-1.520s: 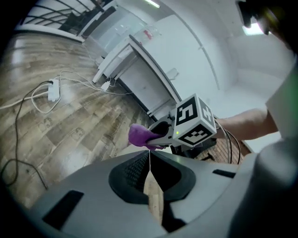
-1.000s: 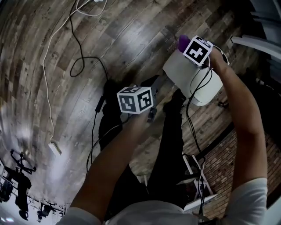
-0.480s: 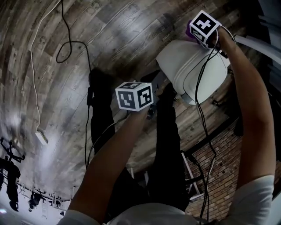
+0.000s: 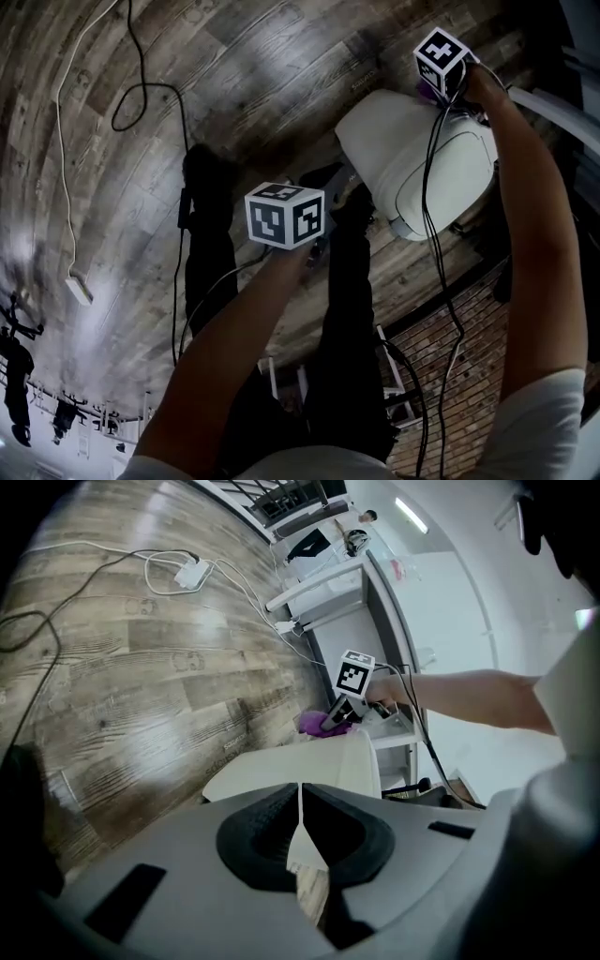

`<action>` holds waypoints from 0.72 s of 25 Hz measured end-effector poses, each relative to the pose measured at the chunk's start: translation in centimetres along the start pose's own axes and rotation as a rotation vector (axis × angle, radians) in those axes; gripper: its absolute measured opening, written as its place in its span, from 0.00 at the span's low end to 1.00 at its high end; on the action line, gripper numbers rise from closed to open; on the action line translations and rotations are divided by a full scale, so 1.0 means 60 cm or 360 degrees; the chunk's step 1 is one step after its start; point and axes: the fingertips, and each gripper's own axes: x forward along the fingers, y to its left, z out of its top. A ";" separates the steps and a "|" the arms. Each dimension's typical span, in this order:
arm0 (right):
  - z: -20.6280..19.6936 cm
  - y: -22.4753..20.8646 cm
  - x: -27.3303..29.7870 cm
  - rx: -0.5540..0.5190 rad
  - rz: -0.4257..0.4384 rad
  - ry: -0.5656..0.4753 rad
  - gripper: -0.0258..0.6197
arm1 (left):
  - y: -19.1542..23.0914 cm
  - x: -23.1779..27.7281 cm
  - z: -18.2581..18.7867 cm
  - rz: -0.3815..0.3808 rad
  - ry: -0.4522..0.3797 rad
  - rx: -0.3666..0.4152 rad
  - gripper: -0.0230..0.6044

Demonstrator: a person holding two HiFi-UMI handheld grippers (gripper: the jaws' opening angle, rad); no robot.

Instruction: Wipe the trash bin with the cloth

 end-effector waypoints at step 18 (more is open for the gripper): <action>-0.030 -0.027 0.046 0.0182 0.0088 0.0076 0.19 | -0.002 0.037 -0.010 -0.0020 0.0054 0.0009 0.04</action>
